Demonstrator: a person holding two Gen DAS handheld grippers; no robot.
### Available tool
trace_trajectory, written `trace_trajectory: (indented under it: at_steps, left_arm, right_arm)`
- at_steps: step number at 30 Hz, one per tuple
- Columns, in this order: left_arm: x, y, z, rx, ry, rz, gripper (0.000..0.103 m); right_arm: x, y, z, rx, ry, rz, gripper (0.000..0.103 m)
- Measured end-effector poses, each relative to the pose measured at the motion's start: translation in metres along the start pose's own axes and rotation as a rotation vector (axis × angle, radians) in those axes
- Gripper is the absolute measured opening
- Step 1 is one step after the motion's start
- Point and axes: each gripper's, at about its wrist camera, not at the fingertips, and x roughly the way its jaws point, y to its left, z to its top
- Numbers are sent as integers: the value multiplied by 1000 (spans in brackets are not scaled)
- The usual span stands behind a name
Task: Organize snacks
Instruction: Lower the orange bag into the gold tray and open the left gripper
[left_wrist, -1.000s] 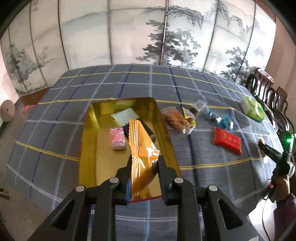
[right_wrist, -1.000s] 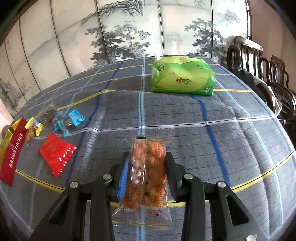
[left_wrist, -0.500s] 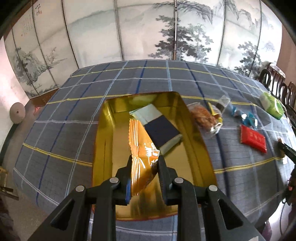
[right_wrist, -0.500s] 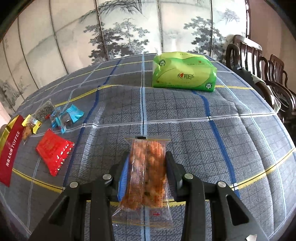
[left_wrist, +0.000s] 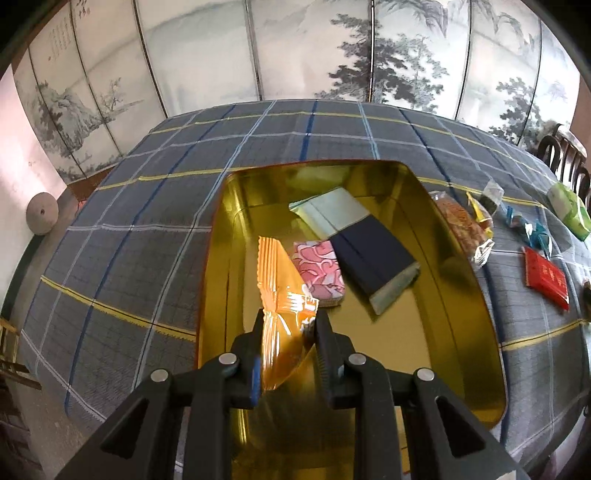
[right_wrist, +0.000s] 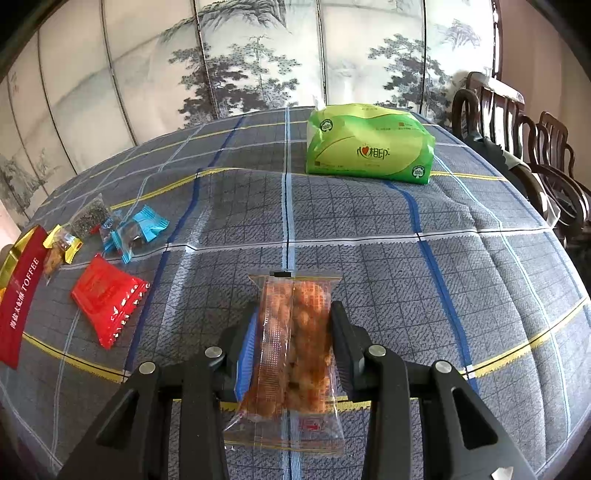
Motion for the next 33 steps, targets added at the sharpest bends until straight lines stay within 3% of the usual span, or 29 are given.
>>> trace_trajectory:
  at_steps: [33]
  left_arm:
    - [-6,9,-3,-19,9,-7,27]
  right_arm:
    - [0,3,0,-6,1,-6,35]
